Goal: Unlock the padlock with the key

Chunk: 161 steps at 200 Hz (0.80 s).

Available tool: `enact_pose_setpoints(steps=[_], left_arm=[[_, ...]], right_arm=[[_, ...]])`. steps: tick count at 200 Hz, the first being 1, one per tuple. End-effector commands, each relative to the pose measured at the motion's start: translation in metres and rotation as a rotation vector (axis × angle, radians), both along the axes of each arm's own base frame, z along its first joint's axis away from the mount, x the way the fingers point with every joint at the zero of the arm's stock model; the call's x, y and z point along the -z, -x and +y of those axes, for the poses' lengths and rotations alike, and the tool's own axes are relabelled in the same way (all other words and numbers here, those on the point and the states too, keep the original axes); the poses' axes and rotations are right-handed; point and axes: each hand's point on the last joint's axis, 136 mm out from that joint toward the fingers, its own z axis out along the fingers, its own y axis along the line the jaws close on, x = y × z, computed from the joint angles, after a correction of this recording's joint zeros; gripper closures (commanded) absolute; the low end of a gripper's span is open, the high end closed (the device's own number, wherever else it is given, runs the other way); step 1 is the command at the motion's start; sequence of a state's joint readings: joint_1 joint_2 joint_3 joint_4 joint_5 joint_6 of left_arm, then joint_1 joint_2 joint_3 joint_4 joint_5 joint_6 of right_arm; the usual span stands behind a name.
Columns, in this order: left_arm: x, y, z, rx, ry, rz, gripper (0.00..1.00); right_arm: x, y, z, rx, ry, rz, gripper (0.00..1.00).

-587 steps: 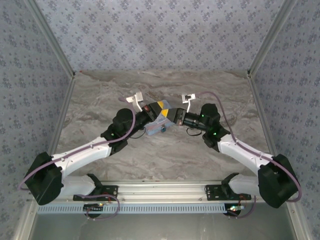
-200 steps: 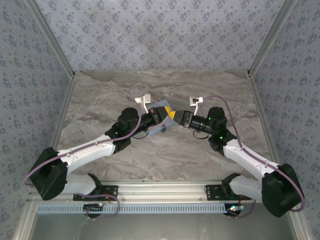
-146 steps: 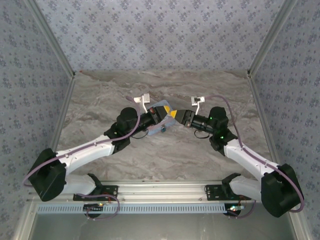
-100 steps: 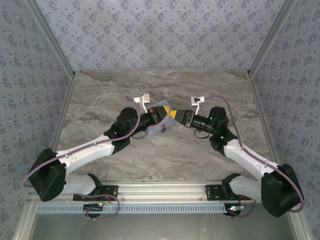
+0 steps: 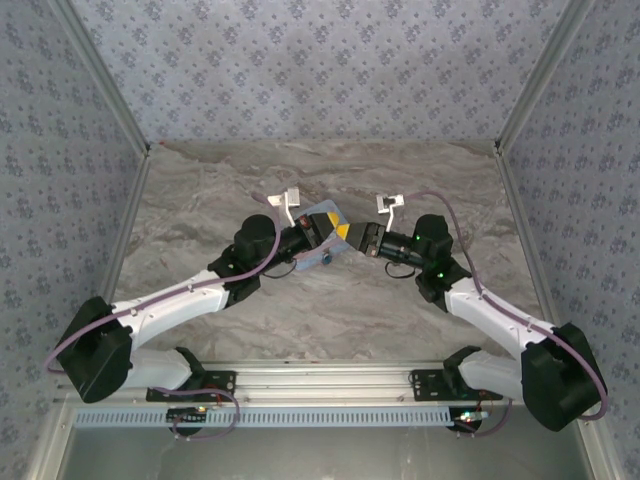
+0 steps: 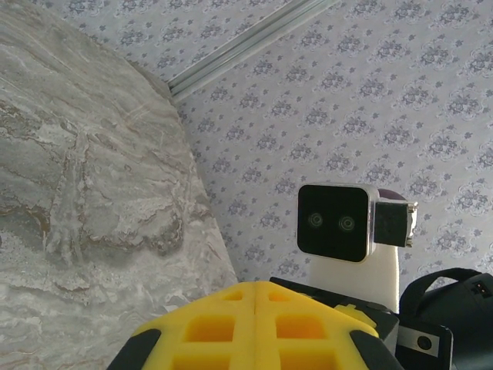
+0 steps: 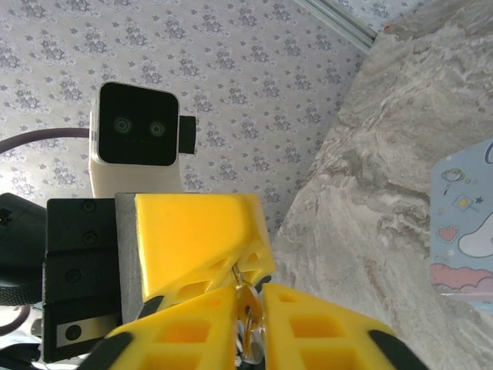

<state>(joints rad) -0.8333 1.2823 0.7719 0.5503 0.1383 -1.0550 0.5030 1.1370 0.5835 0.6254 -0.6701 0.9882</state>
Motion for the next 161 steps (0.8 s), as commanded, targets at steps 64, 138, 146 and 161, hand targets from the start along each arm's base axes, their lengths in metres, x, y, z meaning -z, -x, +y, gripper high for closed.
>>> enact_pose_setpoints(steps=[64,138,146,161], left_arm=[[-0.034,-0.004,0.012,-0.037,0.022,-0.081,0.72],[0.019,-0.029,0.053,-0.183,-0.502,-0.041,0.29],[0.026,-0.033,0.052,-0.179,-0.551,-0.033,0.27],[0.039,-0.041,0.048,-0.170,-0.635,-0.010,0.26]], right_arm=[[0.003,0.006,-0.012,0.020,0.045,0.009,1.00],[0.061,0.017,-0.088,0.262,0.482,0.067,1.00],[0.066,0.018,-0.099,0.298,0.533,0.078,1.00],[0.074,0.022,-0.113,0.344,0.599,0.101,1.00]])
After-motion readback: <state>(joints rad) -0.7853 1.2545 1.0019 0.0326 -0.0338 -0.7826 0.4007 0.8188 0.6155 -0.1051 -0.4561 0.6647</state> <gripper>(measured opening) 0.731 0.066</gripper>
